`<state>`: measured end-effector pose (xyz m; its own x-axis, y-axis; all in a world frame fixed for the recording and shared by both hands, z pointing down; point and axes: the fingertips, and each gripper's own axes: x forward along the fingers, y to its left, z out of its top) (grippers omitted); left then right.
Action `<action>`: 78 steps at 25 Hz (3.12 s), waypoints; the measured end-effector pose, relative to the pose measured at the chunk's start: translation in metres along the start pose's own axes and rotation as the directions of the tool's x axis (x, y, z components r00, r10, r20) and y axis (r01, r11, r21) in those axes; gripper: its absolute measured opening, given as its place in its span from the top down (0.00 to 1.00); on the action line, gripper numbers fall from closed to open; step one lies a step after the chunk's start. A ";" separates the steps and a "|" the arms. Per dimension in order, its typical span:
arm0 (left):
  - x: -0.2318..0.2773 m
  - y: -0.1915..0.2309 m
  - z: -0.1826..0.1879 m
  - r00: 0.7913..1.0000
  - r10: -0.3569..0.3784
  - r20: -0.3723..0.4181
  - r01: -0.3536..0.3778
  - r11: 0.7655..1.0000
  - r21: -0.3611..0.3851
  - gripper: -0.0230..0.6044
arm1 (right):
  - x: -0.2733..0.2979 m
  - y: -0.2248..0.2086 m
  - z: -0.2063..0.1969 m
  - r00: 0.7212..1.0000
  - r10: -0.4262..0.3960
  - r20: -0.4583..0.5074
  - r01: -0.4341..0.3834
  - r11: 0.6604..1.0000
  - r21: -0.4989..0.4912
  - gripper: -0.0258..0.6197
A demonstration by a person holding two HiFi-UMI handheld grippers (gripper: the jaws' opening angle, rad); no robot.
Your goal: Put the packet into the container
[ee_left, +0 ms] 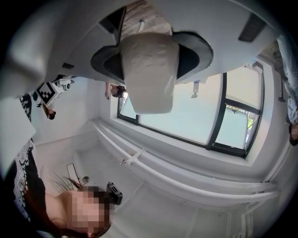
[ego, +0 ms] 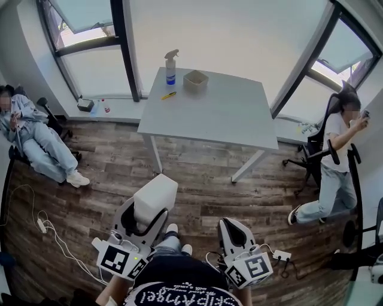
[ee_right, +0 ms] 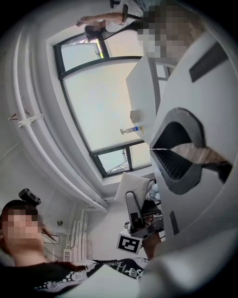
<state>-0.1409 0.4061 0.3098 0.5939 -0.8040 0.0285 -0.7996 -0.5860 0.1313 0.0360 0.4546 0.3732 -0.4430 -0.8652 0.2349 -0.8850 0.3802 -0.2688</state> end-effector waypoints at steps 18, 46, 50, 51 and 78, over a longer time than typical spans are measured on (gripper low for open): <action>0.038 0.068 0.022 0.999 -0.044 0.030 0.044 0.999 0.004 0.52 | 0.082 0.009 0.033 0.998 -0.043 0.039 0.042 0.999 0.004 0.94; 0.099 0.090 0.009 1.000 0.014 -0.020 -0.015 0.999 -0.044 0.52 | 0.144 -0.033 0.048 1.000 0.007 -0.010 -0.007 1.000 0.026 0.94; 0.125 0.094 0.013 0.999 0.042 -0.010 -0.042 0.998 -0.044 0.52 | 0.160 -0.057 0.057 0.999 0.025 -0.026 -0.025 1.000 0.017 0.94; 0.132 0.094 0.014 0.999 0.047 -0.006 -0.047 0.998 -0.046 0.52 | 0.164 -0.063 0.059 0.999 0.028 -0.029 -0.028 1.000 0.014 0.94; 0.229 0.080 0.019 0.996 0.088 0.033 -0.086 0.995 -0.053 0.52 | 0.203 -0.147 0.087 0.996 0.073 -0.043 -0.073 0.997 -0.001 0.94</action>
<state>-0.0709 0.1731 0.3083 0.5183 -0.8551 0.0076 -0.8418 -0.5087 0.1806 0.0891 0.1944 0.3790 -0.5122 -0.8202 0.2546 -0.8504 0.4429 -0.2839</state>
